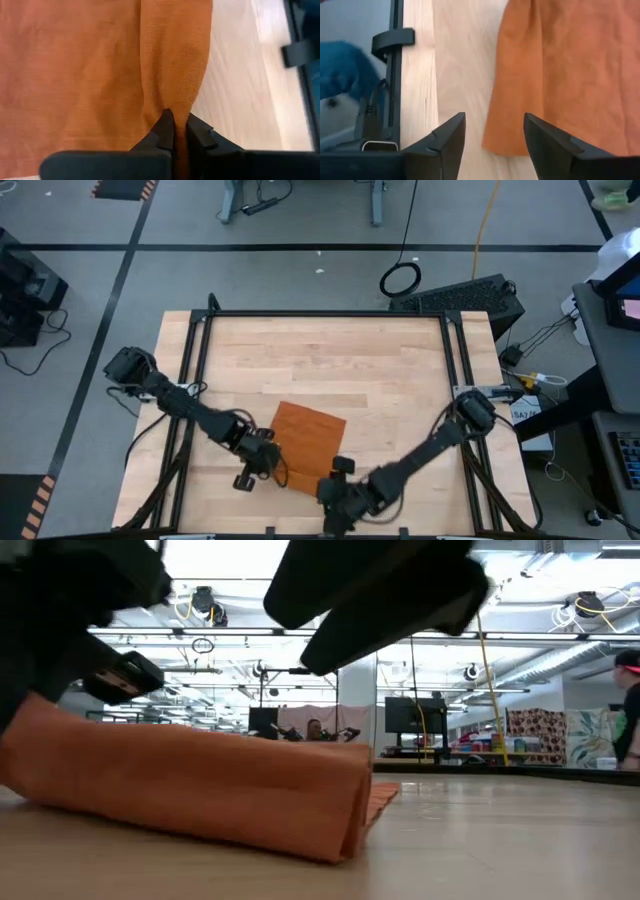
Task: Roll towel into tight, uniform cylinder
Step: Roll the brown towel
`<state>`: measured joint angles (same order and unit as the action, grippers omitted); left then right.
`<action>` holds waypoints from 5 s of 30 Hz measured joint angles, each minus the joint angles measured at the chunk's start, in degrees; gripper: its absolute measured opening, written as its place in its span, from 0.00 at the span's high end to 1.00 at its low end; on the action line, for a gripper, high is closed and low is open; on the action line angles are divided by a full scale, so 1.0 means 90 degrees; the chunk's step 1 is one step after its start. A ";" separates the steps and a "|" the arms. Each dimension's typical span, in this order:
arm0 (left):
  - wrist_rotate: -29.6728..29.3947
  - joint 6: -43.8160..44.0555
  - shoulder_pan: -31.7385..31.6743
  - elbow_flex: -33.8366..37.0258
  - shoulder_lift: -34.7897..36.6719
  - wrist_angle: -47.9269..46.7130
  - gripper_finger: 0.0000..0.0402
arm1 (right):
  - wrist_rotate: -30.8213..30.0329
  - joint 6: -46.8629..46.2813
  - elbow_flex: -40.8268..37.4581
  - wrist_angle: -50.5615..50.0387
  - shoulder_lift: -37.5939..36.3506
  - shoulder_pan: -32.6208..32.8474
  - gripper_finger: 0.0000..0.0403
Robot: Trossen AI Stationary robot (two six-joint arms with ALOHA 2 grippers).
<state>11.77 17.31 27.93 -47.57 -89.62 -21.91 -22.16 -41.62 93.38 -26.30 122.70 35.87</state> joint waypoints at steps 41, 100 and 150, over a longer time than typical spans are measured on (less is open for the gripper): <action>-0.1195 0.0663 0.0058 0.0305 0.0632 -0.0400 0.38 | -0.0279 -0.2280 0.0010 -0.0330 0.0864 -0.0213 0.93; -0.0373 0.0654 0.0060 0.0294 -0.0469 0.1020 0.95 | -0.1563 0.0418 -0.0029 0.0009 0.0336 0.0696 0.47; -0.2485 0.0880 0.1093 0.0299 0.1206 -0.0787 0.47 | 0.0195 -0.1923 0.0010 -0.0265 0.0893 -0.0072 0.99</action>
<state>-10.59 25.22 37.76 -44.88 -78.77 -29.00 -20.40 -58.93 93.47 -28.69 130.74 35.22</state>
